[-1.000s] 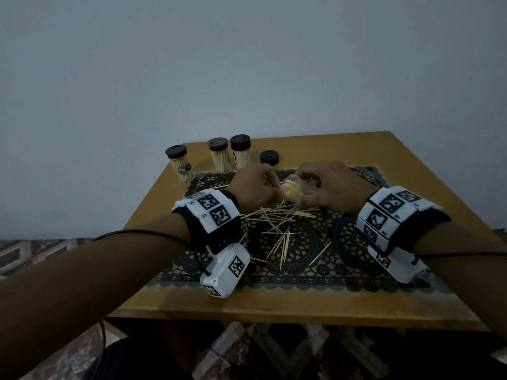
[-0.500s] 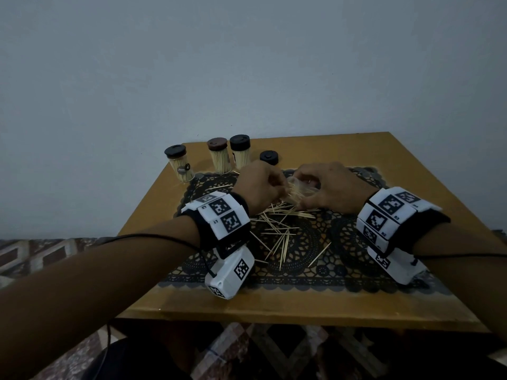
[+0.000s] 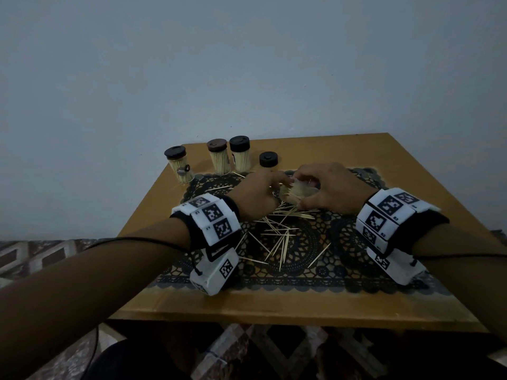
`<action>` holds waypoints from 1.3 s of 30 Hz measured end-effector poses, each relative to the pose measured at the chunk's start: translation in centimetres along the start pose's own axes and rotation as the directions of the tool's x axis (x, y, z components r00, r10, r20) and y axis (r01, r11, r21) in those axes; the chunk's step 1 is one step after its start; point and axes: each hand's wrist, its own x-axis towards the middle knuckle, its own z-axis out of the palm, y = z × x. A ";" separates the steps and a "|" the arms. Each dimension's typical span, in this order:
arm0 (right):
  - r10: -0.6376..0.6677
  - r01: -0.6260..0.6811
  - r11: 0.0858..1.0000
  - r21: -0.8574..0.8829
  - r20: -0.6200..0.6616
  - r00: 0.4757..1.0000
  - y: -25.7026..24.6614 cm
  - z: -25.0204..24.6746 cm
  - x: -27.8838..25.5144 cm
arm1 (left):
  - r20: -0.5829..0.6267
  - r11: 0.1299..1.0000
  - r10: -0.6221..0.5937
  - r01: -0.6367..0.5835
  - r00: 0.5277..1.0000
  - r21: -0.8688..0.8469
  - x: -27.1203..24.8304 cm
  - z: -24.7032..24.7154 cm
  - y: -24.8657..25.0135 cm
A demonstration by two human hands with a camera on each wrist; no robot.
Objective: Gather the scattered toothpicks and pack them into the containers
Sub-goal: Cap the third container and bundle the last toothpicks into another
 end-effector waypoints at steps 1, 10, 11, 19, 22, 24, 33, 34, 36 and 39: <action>0.001 -0.001 1.000 0.001 -0.002 1.000 0.0 0.0 0.0 | 0.009 0.998 -0.006 0.007 1.000 -0.065 0.1 -0.4 0.1; 0.112 -0.126 0.987 -0.104 -0.129 0.985 0.6 -0.4 0.1 | 0.144 0.954 -0.246 0.213 0.959 0.213 2.0 -3.2 -2.9; 0.122 -0.136 0.985 -0.110 -0.131 0.984 0.6 -0.4 0.1 | 0.182 0.929 -0.277 0.215 0.943 0.302 2.2 -3.4 -3.4; 0.157 -0.174 0.978 -0.119 -0.142 0.977 0.7 -0.3 0.2 | 0.310 0.855 -0.361 0.179 0.879 0.487 2.2 -3.5 -5.2; 0.172 -0.188 0.977 -0.104 -0.144 0.975 0.3 -0.4 0.1 | 0.315 0.869 -0.326 0.151 0.891 0.471 2.4 -3.2 -5.3; 0.198 -0.218 0.970 -0.108 -0.166 0.966 0.1 -0.5 0.0 | 0.277 0.858 -0.299 0.130 0.913 0.496 2.4 -3.2 -4.7; 0.324 -0.364 0.928 -0.084 -0.306 0.895 0.5 -0.8 0.0 | 0.342 0.810 -0.364 0.113 0.867 0.576 2.6 -1.4 -3.9; 0.321 -0.363 0.929 -0.076 -0.322 0.891 0.5 -0.8 0.1 | 0.339 0.800 -0.350 0.090 0.873 0.593 2.6 -1.2 -3.5; 0.314 -0.358 0.932 -0.063 -0.355 0.880 0.7 -0.8 0.2 | 0.323 0.790 -0.319 0.062 0.891 0.610 2.8 -1.1 -2.4; 0.330 -0.371 0.928 -0.036 -0.381 0.864 0.6 -0.8 0.2 | 0.238 0.806 -0.269 0.082 0.933 0.586 4.2 -1.4 -1.2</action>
